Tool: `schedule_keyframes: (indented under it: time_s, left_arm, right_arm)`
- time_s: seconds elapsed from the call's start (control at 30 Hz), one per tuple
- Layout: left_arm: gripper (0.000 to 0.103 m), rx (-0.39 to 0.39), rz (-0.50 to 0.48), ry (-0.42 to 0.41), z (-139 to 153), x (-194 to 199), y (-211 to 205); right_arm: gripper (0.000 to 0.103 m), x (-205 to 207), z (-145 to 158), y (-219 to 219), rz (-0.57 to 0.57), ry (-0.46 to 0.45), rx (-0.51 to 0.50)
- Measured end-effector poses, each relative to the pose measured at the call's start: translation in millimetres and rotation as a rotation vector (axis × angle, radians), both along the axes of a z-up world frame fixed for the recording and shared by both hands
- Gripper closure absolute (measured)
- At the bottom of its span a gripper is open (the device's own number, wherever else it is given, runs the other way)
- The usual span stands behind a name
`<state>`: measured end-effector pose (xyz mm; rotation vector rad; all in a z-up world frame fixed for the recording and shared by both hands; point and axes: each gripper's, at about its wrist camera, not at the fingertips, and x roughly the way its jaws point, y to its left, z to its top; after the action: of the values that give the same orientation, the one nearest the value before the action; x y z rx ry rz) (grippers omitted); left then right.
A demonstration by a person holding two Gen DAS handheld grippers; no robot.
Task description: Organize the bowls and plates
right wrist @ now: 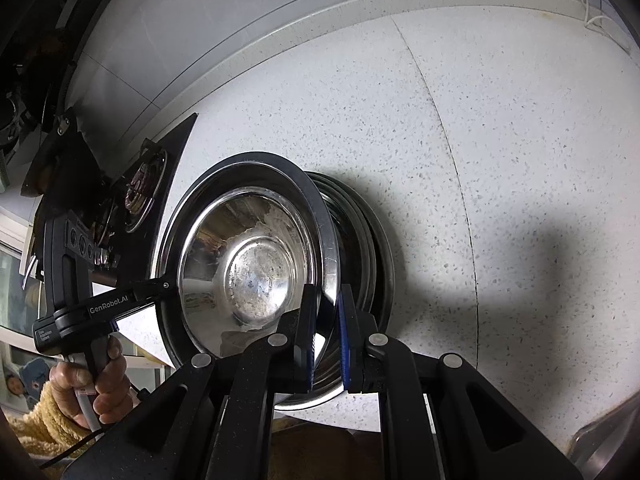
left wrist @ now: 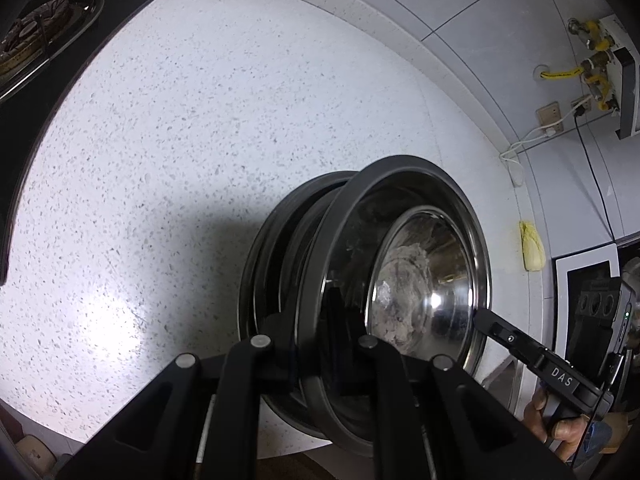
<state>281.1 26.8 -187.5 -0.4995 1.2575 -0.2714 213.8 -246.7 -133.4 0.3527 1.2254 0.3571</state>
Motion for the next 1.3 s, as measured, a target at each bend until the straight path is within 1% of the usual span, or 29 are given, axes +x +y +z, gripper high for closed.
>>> schedule_keyframes:
  time_s: [0.13,0.23,0.33,0.67,0.83,1.0,1.17,1.3]
  left_arm:
    - [0.093,0.001,0.009,0.011,-4.4,7.7,-4.1]
    - [0.093,0.011,0.006,0.011,-7.3,10.9,-8.8]
    - [0.093,0.007,0.009,0.032,-13.1,14.6,-15.9]
    - [0.093,0.012,0.041,0.040,-19.9,20.1,-22.2]
    - [0.093,-0.002,0.050,0.057,-21.7,22.1,-21.7]
    - [0.093,-0.003,0.060,0.049,-21.5,20.3,-20.4]
    - [0.093,0.012,0.064,0.037,-20.3,13.3,-17.6]
    - [0.093,0.012,0.066,0.028,-19.6,8.3,-18.4]
  right_arm:
    - [0.094,2.8,-2.6,3.1,0.004,0.006,-0.010]
    - [0.094,6.1,-5.5,6.7,0.012,0.007,-0.035]
    - [0.094,8.6,-9.2,6.9,0.020,0.010,-0.057]
    - [0.093,14.8,-11.2,-1.4,0.063,0.008,-0.034]
    - [0.093,15.5,-8.4,1.8,0.096,-0.012,-0.060]
    - [0.092,17.3,-6.7,3.7,0.127,-0.007,-0.076]
    - [0.092,20.1,-4.8,13.1,0.170,-0.014,-0.126]
    - [0.091,22.4,-6.3,14.2,0.184,-0.009,-0.124]
